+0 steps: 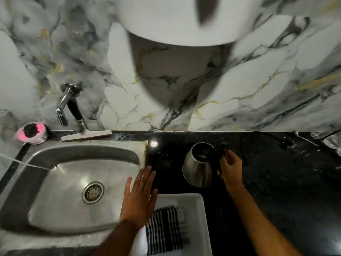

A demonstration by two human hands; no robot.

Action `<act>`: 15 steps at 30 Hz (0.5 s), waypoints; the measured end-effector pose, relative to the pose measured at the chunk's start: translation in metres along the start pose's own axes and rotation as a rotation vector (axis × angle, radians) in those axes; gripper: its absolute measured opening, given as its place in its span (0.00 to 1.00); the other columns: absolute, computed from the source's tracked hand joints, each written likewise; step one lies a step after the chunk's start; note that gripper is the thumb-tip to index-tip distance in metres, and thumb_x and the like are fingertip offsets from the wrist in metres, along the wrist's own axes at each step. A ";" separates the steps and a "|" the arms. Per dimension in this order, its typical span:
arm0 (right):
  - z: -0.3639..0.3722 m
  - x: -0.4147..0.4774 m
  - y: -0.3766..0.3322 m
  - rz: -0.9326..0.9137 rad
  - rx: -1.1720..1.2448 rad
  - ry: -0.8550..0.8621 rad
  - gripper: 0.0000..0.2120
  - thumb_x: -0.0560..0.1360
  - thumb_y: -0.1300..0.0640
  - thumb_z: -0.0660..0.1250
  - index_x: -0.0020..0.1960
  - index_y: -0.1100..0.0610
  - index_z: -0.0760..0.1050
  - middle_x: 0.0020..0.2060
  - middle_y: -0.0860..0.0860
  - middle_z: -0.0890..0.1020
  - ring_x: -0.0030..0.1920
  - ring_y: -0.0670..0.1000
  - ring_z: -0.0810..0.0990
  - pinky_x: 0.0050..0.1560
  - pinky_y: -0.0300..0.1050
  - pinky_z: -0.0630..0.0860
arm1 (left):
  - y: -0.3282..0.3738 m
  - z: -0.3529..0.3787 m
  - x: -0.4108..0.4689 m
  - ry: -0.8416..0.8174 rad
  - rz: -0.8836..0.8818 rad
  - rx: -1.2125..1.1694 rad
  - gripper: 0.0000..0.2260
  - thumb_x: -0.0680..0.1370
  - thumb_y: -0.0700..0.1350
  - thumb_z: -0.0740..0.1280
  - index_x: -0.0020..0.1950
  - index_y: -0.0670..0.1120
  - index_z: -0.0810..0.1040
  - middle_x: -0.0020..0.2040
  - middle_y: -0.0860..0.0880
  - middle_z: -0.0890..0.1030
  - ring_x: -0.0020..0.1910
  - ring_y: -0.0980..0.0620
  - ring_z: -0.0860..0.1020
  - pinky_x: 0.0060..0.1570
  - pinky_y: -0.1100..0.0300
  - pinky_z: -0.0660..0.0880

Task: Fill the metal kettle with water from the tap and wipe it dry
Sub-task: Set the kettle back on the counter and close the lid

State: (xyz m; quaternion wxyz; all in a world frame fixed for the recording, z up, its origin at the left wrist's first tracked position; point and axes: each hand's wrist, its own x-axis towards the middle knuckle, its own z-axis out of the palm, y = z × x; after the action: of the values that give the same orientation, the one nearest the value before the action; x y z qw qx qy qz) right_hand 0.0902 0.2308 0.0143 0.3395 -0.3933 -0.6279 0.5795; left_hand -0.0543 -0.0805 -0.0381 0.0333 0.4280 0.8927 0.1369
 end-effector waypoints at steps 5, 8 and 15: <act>-0.024 0.028 0.024 0.030 0.016 -0.100 0.11 0.79 0.59 0.71 0.42 0.63 0.75 0.27 0.45 0.79 0.25 0.40 0.74 0.26 0.38 0.71 | 0.030 -0.001 -0.013 -0.017 -0.039 0.056 0.28 0.88 0.58 0.49 0.89 0.55 0.53 0.90 0.56 0.50 0.89 0.54 0.47 0.86 0.48 0.35; -0.029 0.040 0.037 0.069 0.011 -0.164 0.10 0.81 0.64 0.71 0.45 0.68 0.75 0.25 0.44 0.78 0.23 0.40 0.72 0.24 0.37 0.69 | 0.033 -0.005 -0.016 -0.014 -0.037 0.118 0.28 0.88 0.57 0.51 0.89 0.54 0.54 0.90 0.55 0.53 0.89 0.53 0.51 0.87 0.47 0.37; -0.028 0.058 0.040 0.098 0.063 -0.251 0.09 0.77 0.58 0.71 0.43 0.63 0.76 0.23 0.44 0.77 0.21 0.39 0.70 0.21 0.35 0.66 | 0.035 0.001 -0.021 -0.048 -0.093 0.144 0.29 0.88 0.58 0.50 0.89 0.55 0.51 0.90 0.56 0.50 0.89 0.53 0.48 0.86 0.46 0.33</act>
State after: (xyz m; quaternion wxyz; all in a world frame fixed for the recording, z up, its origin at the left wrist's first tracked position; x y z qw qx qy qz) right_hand 0.0926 0.2956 -0.0243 0.2419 -0.3372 -0.6269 0.6594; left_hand -0.0146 -0.0752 -0.0312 0.0300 0.3906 0.9181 0.0602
